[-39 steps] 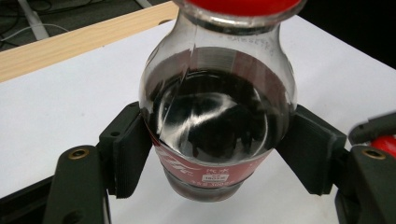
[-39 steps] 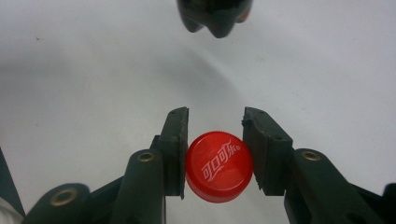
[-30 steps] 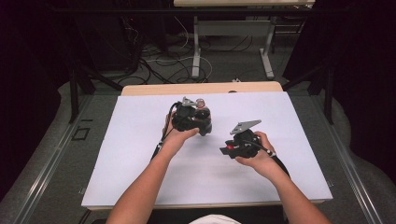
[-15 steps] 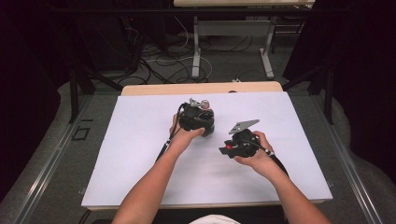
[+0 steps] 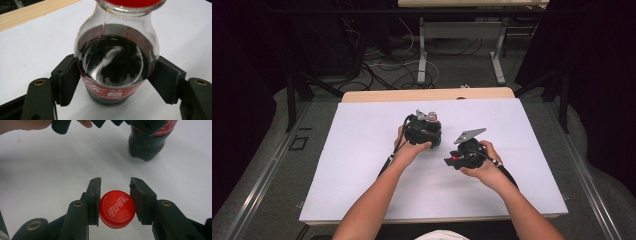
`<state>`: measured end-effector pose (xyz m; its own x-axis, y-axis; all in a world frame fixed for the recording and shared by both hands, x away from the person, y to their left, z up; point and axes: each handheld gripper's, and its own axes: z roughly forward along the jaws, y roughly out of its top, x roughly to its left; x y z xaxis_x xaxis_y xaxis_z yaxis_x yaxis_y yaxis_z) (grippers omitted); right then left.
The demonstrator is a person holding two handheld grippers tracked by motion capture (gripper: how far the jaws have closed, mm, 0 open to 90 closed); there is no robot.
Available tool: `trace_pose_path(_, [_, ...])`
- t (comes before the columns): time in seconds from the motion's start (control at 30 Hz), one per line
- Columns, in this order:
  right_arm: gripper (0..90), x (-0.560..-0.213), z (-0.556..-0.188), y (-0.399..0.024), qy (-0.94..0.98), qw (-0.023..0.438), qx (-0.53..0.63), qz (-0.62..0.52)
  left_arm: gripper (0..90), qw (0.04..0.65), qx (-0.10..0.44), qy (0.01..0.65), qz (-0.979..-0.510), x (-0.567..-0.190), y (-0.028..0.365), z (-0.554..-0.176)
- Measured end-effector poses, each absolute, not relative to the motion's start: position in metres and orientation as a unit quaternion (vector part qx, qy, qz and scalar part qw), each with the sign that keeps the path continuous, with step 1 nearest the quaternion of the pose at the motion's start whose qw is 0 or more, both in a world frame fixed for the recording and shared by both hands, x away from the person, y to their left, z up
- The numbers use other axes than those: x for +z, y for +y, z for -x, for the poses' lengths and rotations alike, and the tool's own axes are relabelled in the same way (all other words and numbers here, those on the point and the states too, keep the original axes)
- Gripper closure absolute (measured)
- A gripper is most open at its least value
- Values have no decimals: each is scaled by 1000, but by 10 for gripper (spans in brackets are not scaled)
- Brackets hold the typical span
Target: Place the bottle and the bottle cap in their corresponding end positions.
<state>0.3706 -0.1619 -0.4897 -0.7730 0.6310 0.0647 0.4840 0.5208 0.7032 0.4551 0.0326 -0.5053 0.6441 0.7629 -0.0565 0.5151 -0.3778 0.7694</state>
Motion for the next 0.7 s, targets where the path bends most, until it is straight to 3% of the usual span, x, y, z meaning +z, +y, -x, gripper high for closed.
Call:
trace_pose_path(0.23, [613, -493, -375, -156, 869, 93, 364, -323, 267, 403, 147, 395, -813, -505, 35, -456])
trace_pose_path(0.7, [613, -500, -378, -141, 878, 77, 355, -312, 92, 416, 112, 405, -806, -503, 54, -446])
